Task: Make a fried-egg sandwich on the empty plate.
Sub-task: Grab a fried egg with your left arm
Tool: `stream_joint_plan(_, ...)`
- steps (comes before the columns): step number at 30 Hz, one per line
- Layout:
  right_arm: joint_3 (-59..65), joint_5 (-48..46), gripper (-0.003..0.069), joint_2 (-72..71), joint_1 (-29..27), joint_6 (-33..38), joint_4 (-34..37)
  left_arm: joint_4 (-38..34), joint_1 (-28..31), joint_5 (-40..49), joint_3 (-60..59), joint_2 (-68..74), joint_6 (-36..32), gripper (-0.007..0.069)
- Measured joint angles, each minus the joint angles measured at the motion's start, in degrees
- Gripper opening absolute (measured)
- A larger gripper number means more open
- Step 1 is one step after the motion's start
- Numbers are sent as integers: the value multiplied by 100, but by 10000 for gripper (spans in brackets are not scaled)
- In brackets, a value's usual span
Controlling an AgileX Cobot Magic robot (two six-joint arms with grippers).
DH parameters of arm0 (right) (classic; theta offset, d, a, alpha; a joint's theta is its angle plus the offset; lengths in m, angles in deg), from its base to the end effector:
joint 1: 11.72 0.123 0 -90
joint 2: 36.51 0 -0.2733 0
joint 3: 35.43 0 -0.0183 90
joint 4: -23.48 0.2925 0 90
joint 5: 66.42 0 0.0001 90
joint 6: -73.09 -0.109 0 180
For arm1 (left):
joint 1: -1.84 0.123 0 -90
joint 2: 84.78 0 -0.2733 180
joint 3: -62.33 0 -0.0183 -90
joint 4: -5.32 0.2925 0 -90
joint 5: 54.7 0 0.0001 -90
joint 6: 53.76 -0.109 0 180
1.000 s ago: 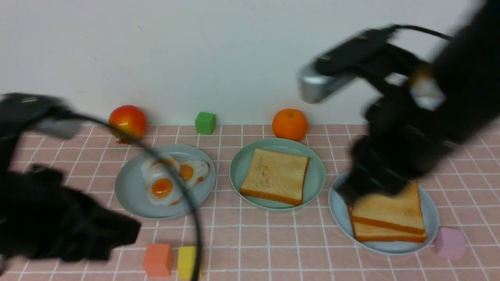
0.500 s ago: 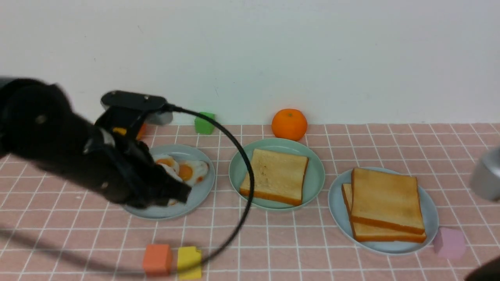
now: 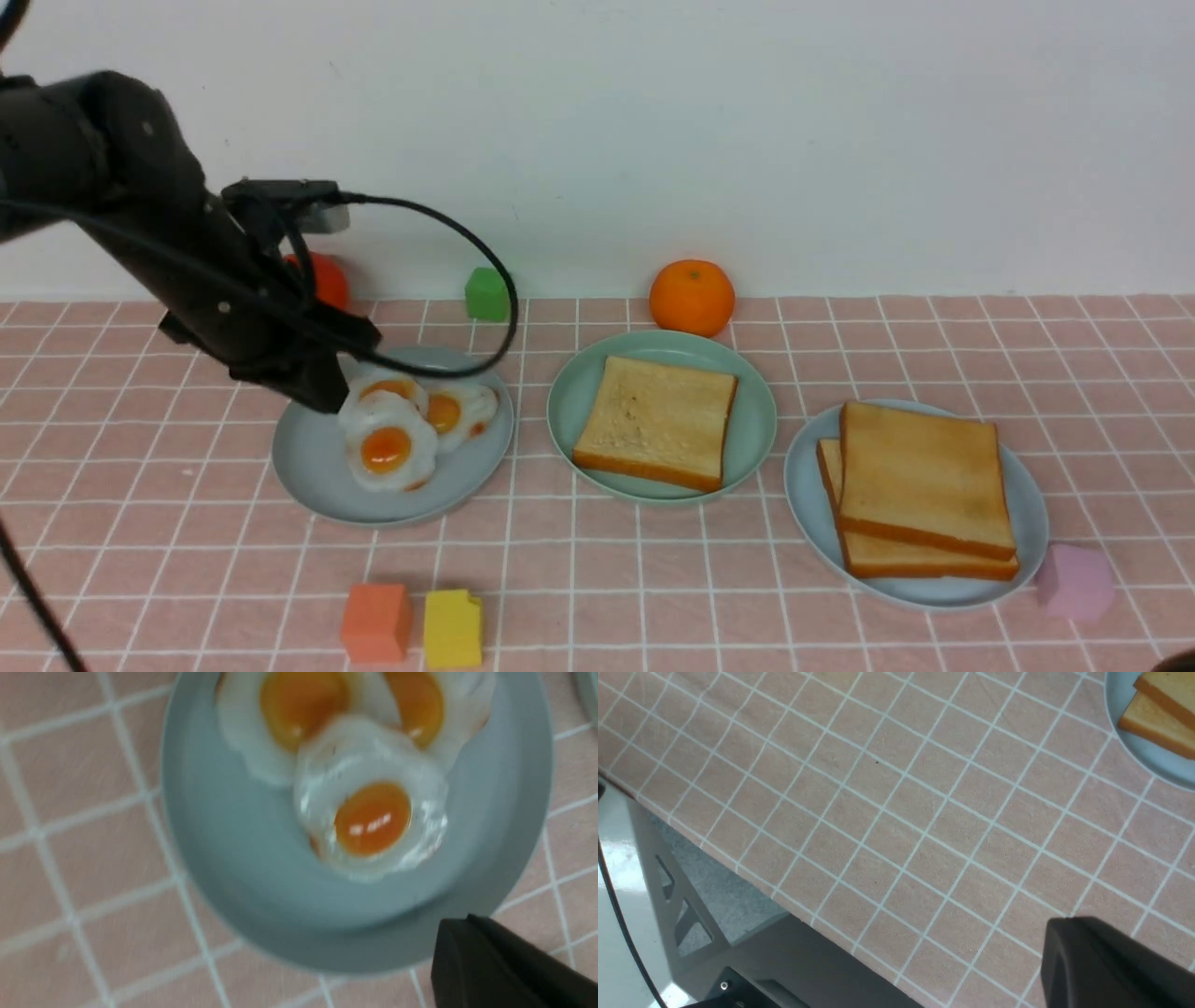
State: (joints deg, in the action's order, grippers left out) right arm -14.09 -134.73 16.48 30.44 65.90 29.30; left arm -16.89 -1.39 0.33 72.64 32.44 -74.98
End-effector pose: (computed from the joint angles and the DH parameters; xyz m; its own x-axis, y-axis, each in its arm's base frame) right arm 0.1251 0.1272 0.3517 -0.6960 -0.4121 -0.5880 -0.6057 0.7768 0.1726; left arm 0.4432 -0.0589 0.2011 -0.9056 0.1845 -0.3820 0.2898 0.9266 -0.2397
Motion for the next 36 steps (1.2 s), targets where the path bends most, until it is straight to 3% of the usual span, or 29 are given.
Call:
stream_joint_plan(2,0,18,19,0,0,0,0,-234,134,172,232,220,-280,14)
stream_joint_plan(5,0,149,22,0,0,0,7,-589,308,333,740,742,-957,76)
stream_joint_plan(10,0,500,24,0,0,118,67,-683,297,35,935,1159,-1712,277)
stream_joint_plan(15,0,645,24,0,0,194,179,-722,290,-385,940,1332,-2003,372)
stream_joint_plan(30,0,686,32,0,0,390,272,-1043,290,-461,980,1703,-2725,388)
stream_joint_plan(36,0,696,32,0,0,414,436,-1037,290,-448,985,1721,-2742,331)
